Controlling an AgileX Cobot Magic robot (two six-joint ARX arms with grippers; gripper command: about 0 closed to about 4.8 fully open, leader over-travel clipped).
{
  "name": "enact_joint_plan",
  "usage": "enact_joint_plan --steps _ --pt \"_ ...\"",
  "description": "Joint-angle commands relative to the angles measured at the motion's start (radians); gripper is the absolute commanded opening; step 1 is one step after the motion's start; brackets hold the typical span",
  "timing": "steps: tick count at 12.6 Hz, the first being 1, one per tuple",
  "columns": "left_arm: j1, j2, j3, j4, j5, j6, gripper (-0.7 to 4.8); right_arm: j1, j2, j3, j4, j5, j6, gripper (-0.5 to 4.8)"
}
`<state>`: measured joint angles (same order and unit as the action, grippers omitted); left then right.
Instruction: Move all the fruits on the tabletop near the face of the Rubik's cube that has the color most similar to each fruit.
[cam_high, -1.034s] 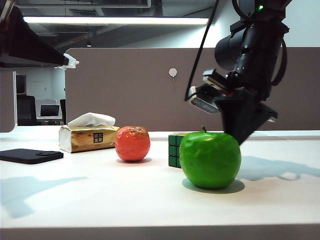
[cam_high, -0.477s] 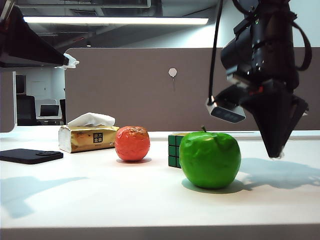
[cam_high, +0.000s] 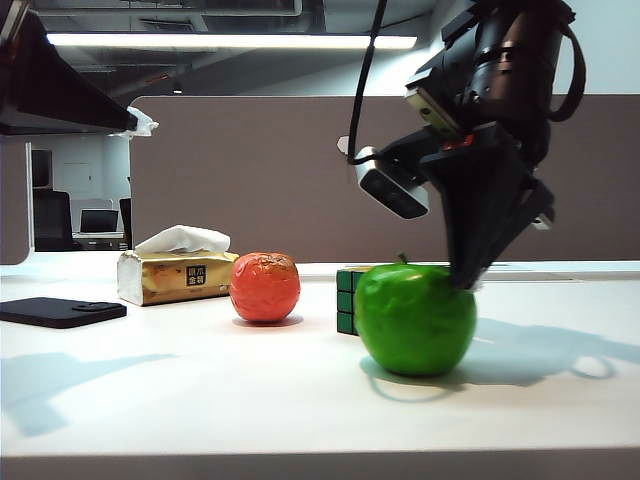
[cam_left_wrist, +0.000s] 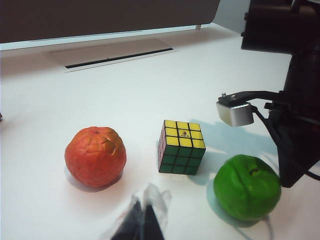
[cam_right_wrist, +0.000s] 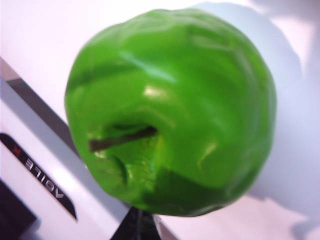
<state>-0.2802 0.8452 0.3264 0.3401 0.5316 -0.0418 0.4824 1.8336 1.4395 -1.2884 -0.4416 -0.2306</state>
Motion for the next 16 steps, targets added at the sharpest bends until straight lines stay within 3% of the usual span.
enact_joint_plan --steps 1,9,12,14,16 --pt "0.000 -0.002 0.006 0.013 0.004 0.004 -0.05 0.004 -0.006 0.003 0.083 -0.006 -0.004 -0.01" --pt "0.000 -0.002 0.006 0.013 0.004 0.003 -0.05 0.018 0.005 0.003 0.241 -0.098 0.021 -0.01" --pt "0.000 -0.002 0.006 0.012 0.005 0.000 -0.05 0.067 0.037 0.003 0.296 -0.112 0.026 0.00" --pt "0.000 -0.002 0.006 0.005 0.005 0.000 -0.05 0.077 0.040 0.005 0.307 -0.111 0.077 -0.01" --pt "0.000 -0.002 0.006 0.005 0.005 0.001 -0.05 0.077 0.040 0.004 0.208 -0.025 0.073 -0.01"
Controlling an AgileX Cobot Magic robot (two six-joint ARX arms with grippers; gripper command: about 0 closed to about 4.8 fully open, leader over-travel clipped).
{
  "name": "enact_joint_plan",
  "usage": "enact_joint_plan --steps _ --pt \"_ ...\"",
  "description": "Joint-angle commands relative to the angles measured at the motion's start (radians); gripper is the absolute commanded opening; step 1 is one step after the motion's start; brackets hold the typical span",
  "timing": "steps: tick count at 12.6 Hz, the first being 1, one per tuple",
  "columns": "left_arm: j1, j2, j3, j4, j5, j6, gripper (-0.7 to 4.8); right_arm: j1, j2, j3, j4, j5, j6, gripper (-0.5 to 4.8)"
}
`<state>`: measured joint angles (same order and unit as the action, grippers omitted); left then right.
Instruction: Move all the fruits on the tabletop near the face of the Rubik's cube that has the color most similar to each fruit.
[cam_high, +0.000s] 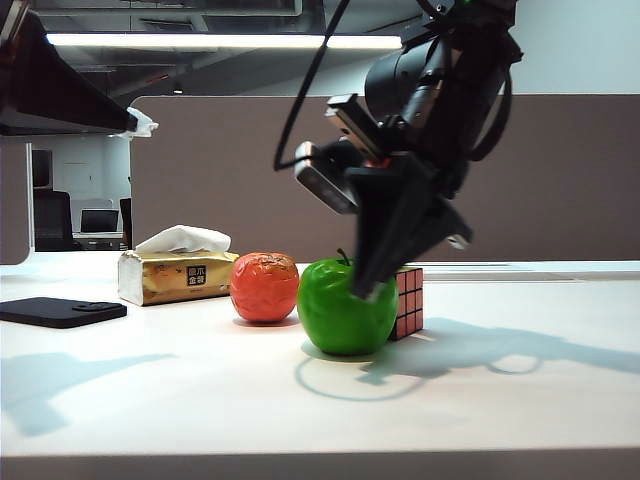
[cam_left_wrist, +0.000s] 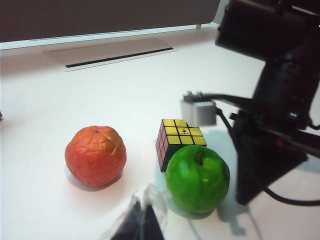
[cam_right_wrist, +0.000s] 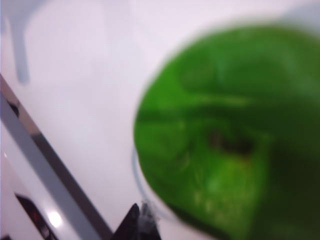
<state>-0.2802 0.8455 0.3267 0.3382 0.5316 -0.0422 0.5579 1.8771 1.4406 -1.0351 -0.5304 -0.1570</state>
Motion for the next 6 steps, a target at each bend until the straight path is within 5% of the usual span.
enact_joint_plan --steps 1,6 --pt "0.000 -0.002 0.006 0.007 0.005 0.001 -0.05 0.002 -0.003 0.003 -0.043 0.115 -0.001 -0.01" --pt "0.000 -0.002 0.006 0.007 0.005 0.001 -0.05 0.002 -0.003 0.003 0.076 0.154 0.000 0.00"
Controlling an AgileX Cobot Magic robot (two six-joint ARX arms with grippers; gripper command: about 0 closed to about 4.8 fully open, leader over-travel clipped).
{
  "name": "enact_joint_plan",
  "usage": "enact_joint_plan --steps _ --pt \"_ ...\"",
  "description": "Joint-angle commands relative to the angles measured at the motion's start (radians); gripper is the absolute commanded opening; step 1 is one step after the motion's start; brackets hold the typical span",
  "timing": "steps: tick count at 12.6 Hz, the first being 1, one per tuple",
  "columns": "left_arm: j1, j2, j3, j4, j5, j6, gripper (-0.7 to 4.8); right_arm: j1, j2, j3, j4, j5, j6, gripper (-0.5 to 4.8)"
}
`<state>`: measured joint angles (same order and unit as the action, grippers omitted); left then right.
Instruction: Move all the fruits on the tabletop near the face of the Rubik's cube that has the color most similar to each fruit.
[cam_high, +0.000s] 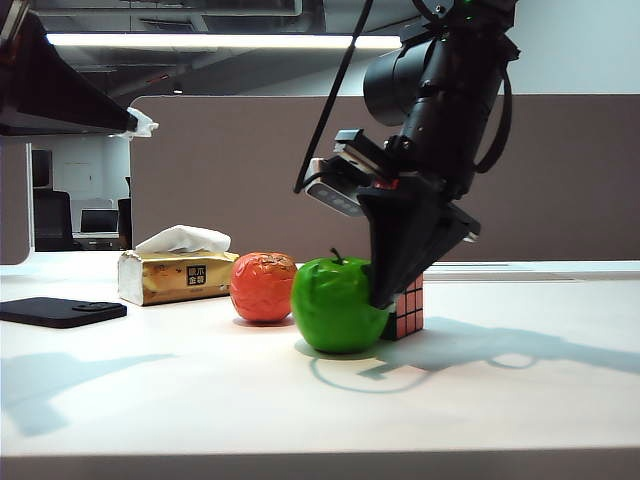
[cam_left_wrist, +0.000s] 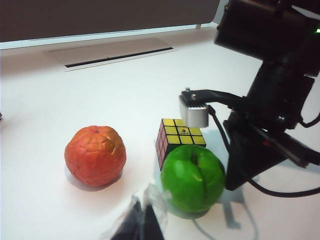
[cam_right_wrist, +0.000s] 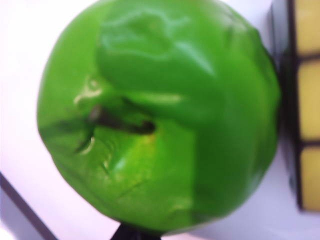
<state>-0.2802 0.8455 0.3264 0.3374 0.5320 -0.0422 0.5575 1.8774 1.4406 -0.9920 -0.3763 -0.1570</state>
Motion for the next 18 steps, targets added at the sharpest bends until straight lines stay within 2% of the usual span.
enact_joint_plan --steps 1,4,5,6,8,10,11,12,13,14,15,16,17,18 --pt "0.000 -0.002 0.006 0.008 0.004 0.001 -0.05 0.002 -0.003 0.003 0.023 0.000 0.000 0.00" --pt "0.000 -0.002 0.006 0.008 0.003 0.002 -0.05 0.002 -0.003 0.003 -0.085 -0.021 -0.001 0.00" --pt "0.000 -0.002 0.006 0.009 0.004 0.002 -0.05 0.002 -0.008 0.004 -0.136 -0.066 -0.010 -0.01" --pt "0.000 -0.002 0.006 0.017 0.004 0.002 -0.05 0.002 -0.043 0.004 -0.154 -0.159 -0.045 -0.01" --pt "0.000 -0.002 0.006 0.045 -0.004 0.008 -0.05 0.002 -0.105 0.004 -0.095 -0.217 -0.061 -0.01" --pt "0.000 -0.002 0.006 0.097 -0.069 0.009 -0.05 0.002 -0.178 0.004 0.021 -0.209 -0.061 -0.01" --pt "0.000 -0.002 0.006 0.127 -0.130 0.019 -0.05 0.002 -0.228 0.004 0.111 -0.161 -0.060 -0.01" --pt "0.000 0.002 0.006 0.136 -0.178 0.055 -0.05 0.002 -0.267 0.004 0.183 -0.071 -0.044 -0.01" --pt "0.000 0.010 0.007 0.138 -0.188 0.071 -0.05 0.002 -0.291 0.004 0.225 0.020 -0.023 -0.01" --pt "-0.001 0.418 0.097 0.371 -0.113 0.114 -0.05 0.002 -0.345 0.002 0.192 0.454 0.004 -0.01" --pt "-0.001 0.436 0.118 0.371 -0.104 0.114 -0.05 0.002 -0.351 0.002 0.193 0.459 0.004 -0.01" --pt "0.000 0.600 0.364 0.364 -0.100 0.117 -0.05 0.002 -0.566 -0.093 0.196 0.429 0.115 -0.01" --pt "0.000 0.620 0.383 0.364 -0.097 0.117 -0.05 0.002 -0.607 -0.135 0.199 0.425 0.130 -0.01" --pt "0.000 0.861 0.581 0.340 -0.011 0.113 -0.05 0.017 -0.951 -0.411 0.255 0.344 0.214 -0.01"
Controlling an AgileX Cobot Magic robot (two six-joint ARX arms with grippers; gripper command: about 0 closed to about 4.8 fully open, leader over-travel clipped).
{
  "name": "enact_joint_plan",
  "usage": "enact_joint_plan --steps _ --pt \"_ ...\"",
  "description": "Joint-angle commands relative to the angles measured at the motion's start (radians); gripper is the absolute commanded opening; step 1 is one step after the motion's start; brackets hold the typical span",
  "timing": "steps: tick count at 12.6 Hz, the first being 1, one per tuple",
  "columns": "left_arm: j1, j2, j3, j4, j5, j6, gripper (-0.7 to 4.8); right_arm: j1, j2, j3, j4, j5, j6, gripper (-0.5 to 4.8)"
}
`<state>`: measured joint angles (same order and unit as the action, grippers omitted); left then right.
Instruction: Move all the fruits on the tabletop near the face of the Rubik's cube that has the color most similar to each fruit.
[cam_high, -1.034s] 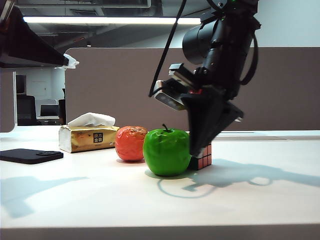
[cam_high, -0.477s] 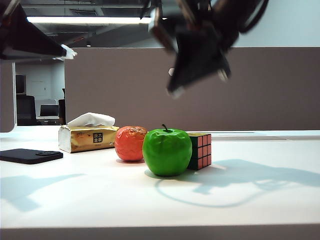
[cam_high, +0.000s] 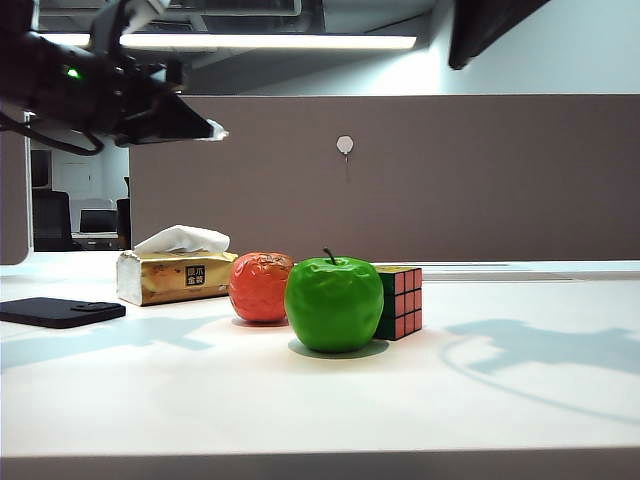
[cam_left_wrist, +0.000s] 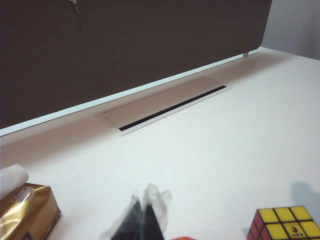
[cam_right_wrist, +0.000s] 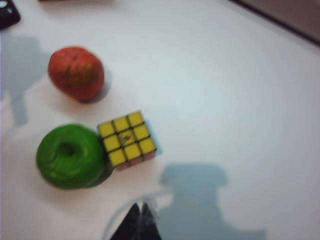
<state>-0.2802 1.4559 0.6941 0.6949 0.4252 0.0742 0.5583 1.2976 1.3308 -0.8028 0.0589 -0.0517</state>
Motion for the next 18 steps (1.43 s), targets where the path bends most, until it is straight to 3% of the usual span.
enact_joint_plan --steps 1,4,11,12,13,14,15,18 --pt "0.000 0.284 0.246 -0.028 0.100 -0.003 -0.05 0.016 -0.381 -0.304 0.066 -0.092 0.108 -0.01" --pt "0.000 0.357 0.283 -0.042 0.166 -0.003 -0.05 0.016 -0.381 -0.349 0.067 -0.132 0.108 -0.01" --pt "0.000 0.461 0.372 -0.072 0.200 -0.003 -0.05 0.017 -0.382 -0.370 0.070 -0.173 0.108 -0.01" --pt "0.000 0.486 0.420 -0.113 0.201 -0.003 -0.05 0.017 -0.382 -0.370 0.074 -0.175 0.108 -0.01" --pt "-0.001 0.495 0.454 -0.268 0.209 -0.088 -0.05 0.017 -0.382 -0.370 0.083 -0.174 0.107 -0.01" --pt "-0.003 0.493 0.454 -0.292 0.254 -0.126 -0.05 0.017 -0.382 -0.370 0.084 -0.174 0.108 -0.01" --pt "-0.011 0.483 0.544 -0.519 0.297 -0.160 -0.05 0.017 -0.382 -0.370 0.082 -0.174 0.108 -0.01" --pt "-0.013 0.465 0.607 -0.647 0.278 -0.146 -0.05 0.017 -0.382 -0.370 0.082 -0.174 0.108 -0.01"
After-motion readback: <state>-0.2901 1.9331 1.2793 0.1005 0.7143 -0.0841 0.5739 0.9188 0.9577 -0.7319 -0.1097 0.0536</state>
